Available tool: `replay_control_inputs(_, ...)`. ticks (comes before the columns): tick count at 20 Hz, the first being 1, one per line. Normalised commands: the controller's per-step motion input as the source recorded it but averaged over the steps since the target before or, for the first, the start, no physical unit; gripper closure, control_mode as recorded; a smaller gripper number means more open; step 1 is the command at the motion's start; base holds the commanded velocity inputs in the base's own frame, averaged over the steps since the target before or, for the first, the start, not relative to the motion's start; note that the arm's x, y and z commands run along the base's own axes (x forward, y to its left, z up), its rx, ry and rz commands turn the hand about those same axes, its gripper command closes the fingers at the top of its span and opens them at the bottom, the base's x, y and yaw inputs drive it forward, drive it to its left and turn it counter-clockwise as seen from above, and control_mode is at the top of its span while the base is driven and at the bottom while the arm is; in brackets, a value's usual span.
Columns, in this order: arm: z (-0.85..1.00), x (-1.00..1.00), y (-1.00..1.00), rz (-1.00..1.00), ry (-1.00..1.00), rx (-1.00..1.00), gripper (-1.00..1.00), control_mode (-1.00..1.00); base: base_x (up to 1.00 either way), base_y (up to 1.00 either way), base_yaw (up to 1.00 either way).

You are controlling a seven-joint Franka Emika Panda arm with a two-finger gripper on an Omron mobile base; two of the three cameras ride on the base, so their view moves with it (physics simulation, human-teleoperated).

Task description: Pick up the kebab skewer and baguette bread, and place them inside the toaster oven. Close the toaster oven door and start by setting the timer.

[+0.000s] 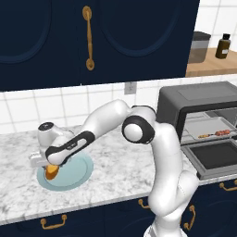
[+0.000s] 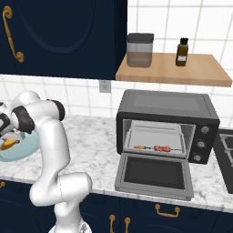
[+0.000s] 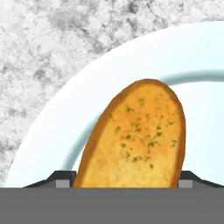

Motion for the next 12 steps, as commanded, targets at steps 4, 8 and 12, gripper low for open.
replay_control_inputs(4, 0.32, -0.05, -0.41, -0.19, -0.02, 0.01, 1.00, -1.00, 0.00, 0.00, 0.00)
replay_control_inputs(8, 0.67, -0.23, -0.84, -0.19, 0.00, 0.03, 1.00, -1.00, 0.00, 0.00, 0.00)
replay_control_inputs(12, 0.48, -0.42, -0.99, -0.17, 0.00, 0.04, 1.00, -1.00, 0.00, 0.00, 0.00)
